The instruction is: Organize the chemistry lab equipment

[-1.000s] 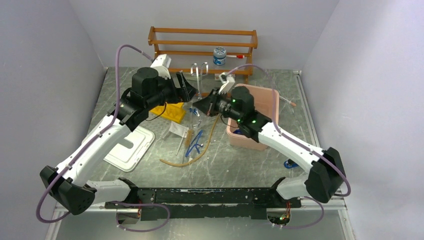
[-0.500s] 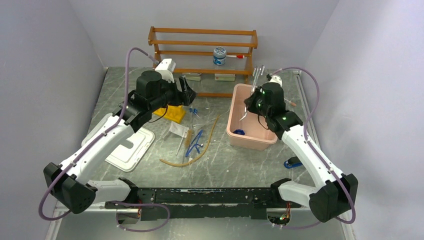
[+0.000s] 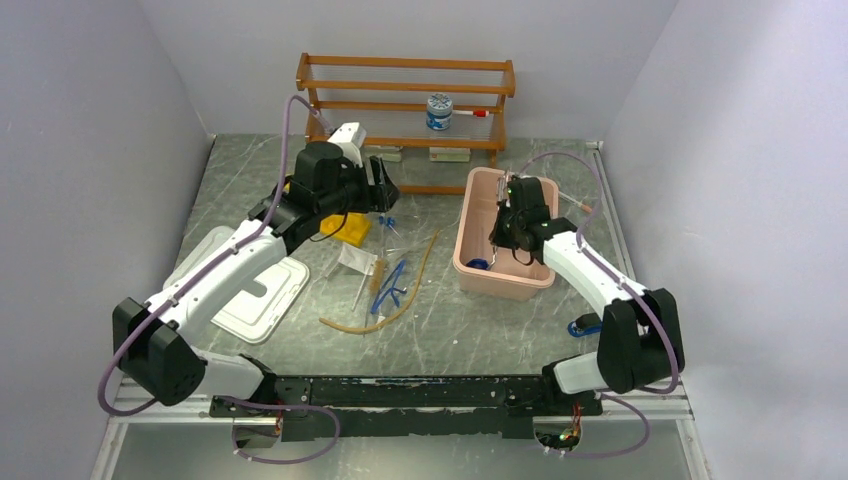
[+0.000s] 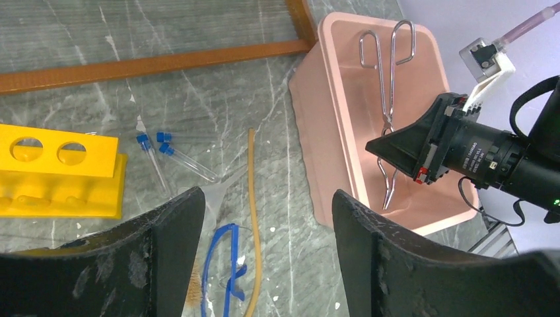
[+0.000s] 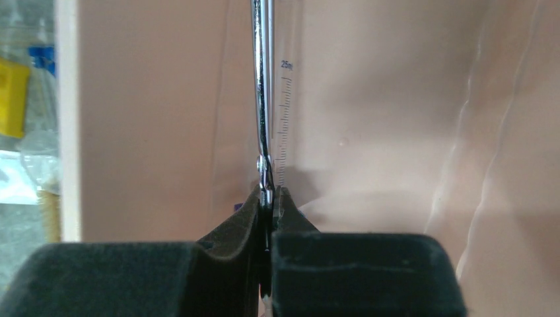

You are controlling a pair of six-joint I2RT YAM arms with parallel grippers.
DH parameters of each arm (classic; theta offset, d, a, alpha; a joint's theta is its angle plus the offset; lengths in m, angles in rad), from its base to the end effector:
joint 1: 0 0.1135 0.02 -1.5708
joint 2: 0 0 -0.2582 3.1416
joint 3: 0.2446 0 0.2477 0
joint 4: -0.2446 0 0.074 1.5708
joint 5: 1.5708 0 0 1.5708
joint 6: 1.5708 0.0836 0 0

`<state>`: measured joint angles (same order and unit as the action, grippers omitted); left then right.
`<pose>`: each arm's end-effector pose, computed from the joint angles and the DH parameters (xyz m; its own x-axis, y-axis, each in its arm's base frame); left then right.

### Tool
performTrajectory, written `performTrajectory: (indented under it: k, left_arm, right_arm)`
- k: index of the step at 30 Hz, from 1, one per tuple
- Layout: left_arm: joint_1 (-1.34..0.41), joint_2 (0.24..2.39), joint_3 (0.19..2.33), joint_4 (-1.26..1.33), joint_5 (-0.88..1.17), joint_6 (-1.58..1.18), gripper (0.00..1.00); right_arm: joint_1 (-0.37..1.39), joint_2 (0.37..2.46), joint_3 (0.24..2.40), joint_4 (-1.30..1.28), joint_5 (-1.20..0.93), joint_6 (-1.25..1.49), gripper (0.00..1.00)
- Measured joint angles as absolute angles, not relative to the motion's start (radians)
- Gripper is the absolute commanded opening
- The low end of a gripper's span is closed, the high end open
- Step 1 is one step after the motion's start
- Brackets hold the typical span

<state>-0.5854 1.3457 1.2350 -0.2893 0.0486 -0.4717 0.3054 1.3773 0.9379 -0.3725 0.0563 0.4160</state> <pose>0.2919 -0.1984 0.3369 -0.5569 -0.1754 -0.8119 0.3774 0.8173 -0.4354 0.3083 0.0922 0.2047 -0.7394 0.1900 -0.6459 0.0388 0.9698 0.2407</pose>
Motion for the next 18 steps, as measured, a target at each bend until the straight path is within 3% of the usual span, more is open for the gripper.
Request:
performTrajectory:
  k: [15,18]
  left_arm:
    - [-0.585,1.478,1.291,-0.272,0.042,-0.449,0.75]
    - [-0.585,1.5,1.309,-0.272,0.042,-0.444,0.75]
  right_arm:
    - [0.294,1.605,0.89,-0.199,0.033,0.389,0.0]
    - [0.294,1.636,0.89,-0.178,0.042,0.393,0.11]
